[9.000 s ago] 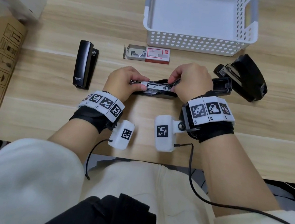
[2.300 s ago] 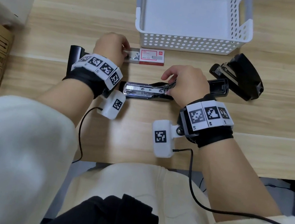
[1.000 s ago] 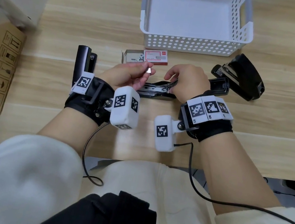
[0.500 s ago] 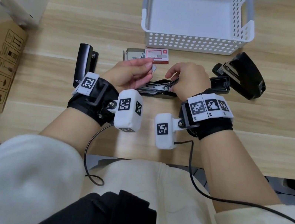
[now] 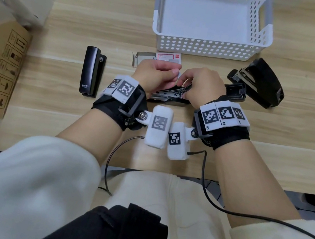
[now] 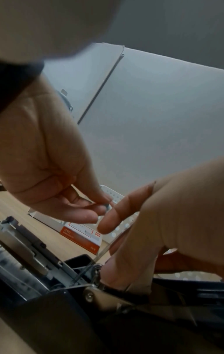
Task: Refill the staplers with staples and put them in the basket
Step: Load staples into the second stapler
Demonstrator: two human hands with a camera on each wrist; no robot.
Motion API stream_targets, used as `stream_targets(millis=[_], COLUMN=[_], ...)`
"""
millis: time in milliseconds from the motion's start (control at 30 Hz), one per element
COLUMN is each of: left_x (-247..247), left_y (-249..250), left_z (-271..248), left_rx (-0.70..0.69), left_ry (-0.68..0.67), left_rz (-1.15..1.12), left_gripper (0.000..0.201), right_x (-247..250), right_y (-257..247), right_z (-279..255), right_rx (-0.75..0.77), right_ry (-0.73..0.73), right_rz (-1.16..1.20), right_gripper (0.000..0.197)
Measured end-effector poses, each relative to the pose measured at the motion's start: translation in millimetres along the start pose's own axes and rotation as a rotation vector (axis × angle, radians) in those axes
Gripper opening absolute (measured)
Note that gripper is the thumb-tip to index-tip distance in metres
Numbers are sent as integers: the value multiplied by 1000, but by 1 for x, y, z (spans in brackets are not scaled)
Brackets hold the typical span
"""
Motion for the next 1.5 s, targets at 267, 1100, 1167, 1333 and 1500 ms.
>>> stream_targets(millis=[267,1100,1167,1333,1500], left_x=[1,24,26,30,31], left_y=[5,-9,-11,-20,-23], left_z=[5,-7,-6,-4,-3], left_rx=[-40,-478,-487,-426,-388], left_ry=[-96,-61,-36,-32,7], left_rz=[192,1033,1051,1091,1080], left_gripper=[22,18,16,16,18], right_x=[0,-2,-2,-2,-2], right_y=[1,1,1,2,1], right_z=[1,2,2,2,3], right_rx=[8,3,5,4,-1], right_ry=[-11,-23,-19,-24,-24], right_rz=[6,29,27,27,30], right_gripper=[26,36,36,38,37])
Point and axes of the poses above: each hand's wrist, its own z-axis towards the middle knuckle, its own x-axis out of the back of the hand, y = z × x, the point moved 5 cm from there along z, towards the middle knuckle, and after that the axes turned 6 degrees about -x, right-handed, at the moved point
